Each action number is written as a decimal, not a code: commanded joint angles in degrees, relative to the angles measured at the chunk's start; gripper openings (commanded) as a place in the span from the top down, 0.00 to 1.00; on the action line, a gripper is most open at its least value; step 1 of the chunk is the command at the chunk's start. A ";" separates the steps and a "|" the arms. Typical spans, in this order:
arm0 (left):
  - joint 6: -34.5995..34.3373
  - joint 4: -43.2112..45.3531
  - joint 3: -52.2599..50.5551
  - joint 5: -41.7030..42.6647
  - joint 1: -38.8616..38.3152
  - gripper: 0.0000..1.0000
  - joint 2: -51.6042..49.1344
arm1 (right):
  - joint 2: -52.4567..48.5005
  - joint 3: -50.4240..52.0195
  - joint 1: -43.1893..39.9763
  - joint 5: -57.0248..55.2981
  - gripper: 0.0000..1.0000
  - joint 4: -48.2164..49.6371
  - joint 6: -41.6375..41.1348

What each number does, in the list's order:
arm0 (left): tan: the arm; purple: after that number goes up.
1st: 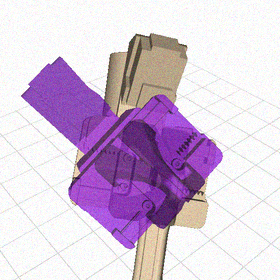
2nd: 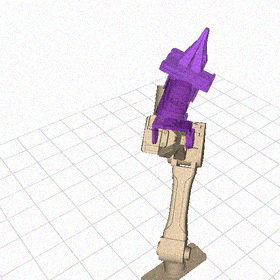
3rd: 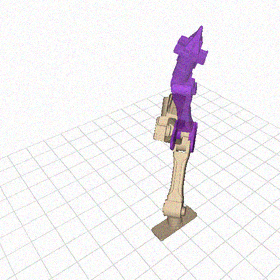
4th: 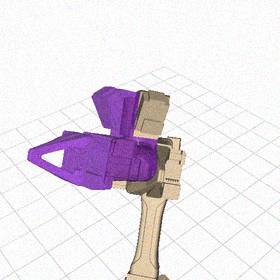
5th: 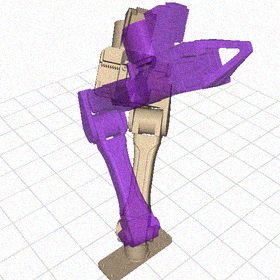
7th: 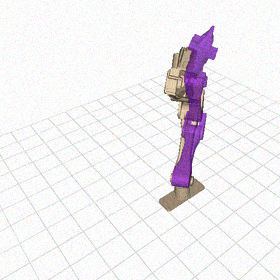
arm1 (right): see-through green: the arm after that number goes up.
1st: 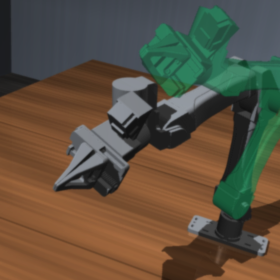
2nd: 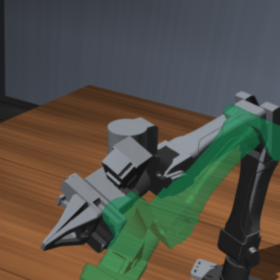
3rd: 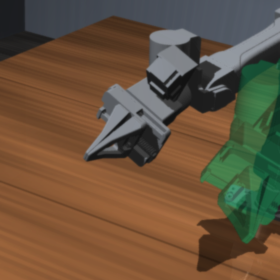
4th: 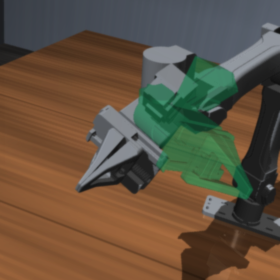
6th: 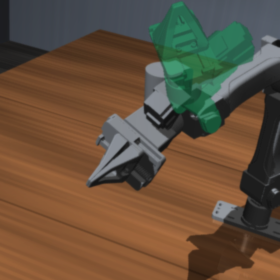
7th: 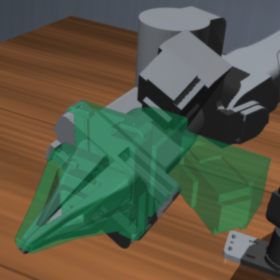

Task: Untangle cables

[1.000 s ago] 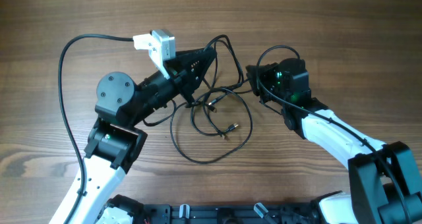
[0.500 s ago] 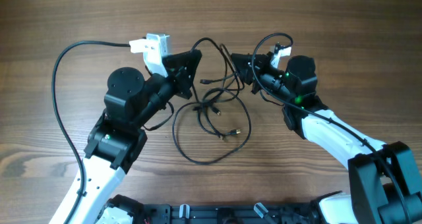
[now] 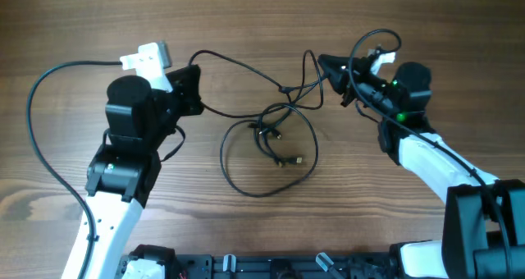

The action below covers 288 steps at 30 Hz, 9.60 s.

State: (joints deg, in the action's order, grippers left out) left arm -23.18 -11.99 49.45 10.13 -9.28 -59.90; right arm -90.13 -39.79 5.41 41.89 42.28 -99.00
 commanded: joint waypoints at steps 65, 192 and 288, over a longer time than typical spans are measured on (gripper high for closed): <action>-35.82 51.95 0.37 13.46 5.75 0.96 -1.11 | -0.04 -0.59 19.08 7.02 0.00 -2.80 59.89; -26.51 46.84 0.37 -3.41 -7.72 0.96 -28.50 | 8.22 -0.76 -17.92 -4.59 0.00 -18.14 68.54; -19.19 41.24 0.44 -13.84 -18.84 0.00 -42.66 | -8.02 -0.61 -38.60 -39.54 0.96 -25.88 49.55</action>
State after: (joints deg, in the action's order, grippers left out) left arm -44.36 30.04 49.52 -3.16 -28.16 -102.13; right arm -97.41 -40.32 -30.68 4.67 14.81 -50.85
